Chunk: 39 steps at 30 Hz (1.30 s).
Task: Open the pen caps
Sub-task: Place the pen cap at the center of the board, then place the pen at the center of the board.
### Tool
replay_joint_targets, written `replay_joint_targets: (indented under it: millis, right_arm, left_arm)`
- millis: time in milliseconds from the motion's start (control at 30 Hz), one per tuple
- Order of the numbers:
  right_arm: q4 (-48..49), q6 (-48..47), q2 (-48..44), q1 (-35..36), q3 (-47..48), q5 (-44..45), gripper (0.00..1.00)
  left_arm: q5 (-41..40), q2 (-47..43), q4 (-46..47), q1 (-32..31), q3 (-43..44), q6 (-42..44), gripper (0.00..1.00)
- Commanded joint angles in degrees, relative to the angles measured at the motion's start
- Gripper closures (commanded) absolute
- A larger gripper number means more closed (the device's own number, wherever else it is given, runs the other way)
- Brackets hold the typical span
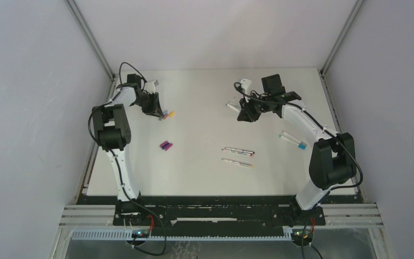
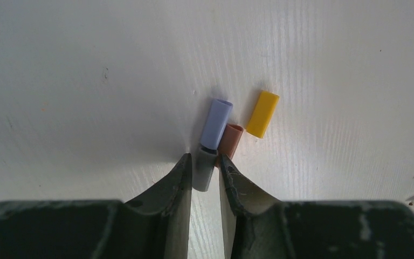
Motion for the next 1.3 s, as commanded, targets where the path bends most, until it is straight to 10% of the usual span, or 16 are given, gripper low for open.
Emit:
replay_joint_targets:
  millis: [0,333,1033,1267]
  right_arm:
    - [1.4,0.5,-0.9,-0.5,1.8,-1.1,1.0]
    - [1.4,0.5,-1.0,-0.5,1.8,-1.2,1.0]
    - [1.3,0.7,-0.8,-0.8,1.8,-1.5,1.0]
    - [1.3,0.8,-0.5,-0.8,1.9,-1.0,1.0]
  left_arm:
    - [1.2,-0.6,-0.3,0.6,2.5,-0.4,0.72]
    - [1.2,-2.0,-0.2,1.1,2.3,-0.6,0.64]
    - [0.4,-21.2,3.0,1.6,-8.3,3.0,0.06]
    - [0.2,-32.0,5.1,1.6,-17.0,5.1,0.0]
